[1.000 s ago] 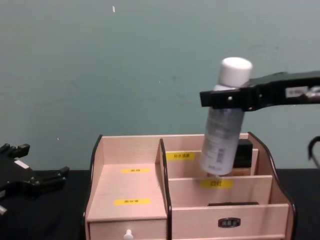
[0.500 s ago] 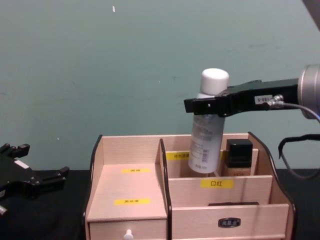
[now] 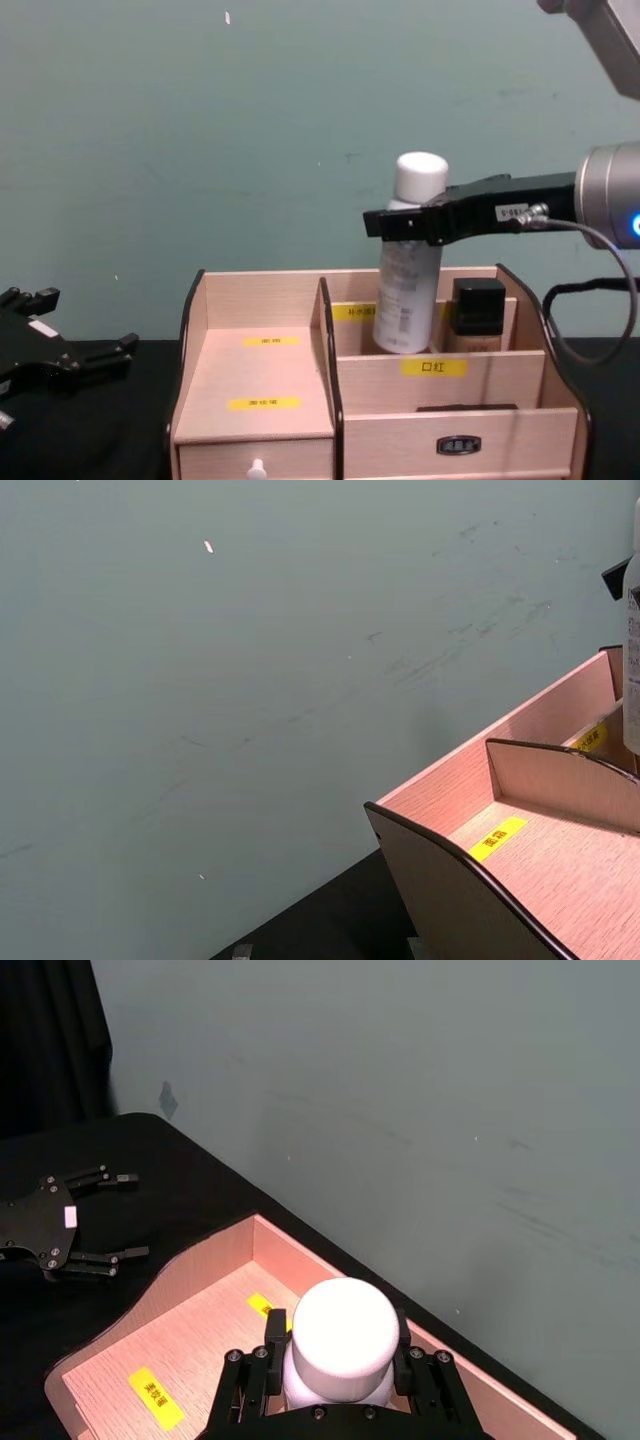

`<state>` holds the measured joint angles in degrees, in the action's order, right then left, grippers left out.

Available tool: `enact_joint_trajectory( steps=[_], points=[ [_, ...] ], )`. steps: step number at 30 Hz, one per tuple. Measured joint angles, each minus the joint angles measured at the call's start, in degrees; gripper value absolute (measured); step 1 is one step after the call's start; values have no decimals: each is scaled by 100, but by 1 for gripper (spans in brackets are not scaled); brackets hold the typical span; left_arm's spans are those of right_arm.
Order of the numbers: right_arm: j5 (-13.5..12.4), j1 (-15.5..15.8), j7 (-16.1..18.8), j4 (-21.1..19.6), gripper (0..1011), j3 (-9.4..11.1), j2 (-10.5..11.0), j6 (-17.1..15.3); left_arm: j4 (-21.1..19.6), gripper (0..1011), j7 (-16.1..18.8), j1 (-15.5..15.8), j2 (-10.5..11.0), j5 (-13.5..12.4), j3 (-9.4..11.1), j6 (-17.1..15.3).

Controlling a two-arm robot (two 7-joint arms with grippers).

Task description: Pick up the facial cleanser and watermelon frost from the table and place them into the tiered storage box.

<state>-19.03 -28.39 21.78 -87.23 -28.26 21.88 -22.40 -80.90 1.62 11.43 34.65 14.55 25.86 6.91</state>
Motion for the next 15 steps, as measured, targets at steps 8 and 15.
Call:
enact_joint_trajectory(
  steps=[8, 15],
  points=[
    [25, 0, 65, 116, 591, 4, -47, 17, 0, 1001, 0, 0, 0, 0, 0, 0],
    [35, 5, 139, 302, 591, -31, -112, 36, 0, 1001, 0, 0, 0, 0, 0, 0]
  ],
)
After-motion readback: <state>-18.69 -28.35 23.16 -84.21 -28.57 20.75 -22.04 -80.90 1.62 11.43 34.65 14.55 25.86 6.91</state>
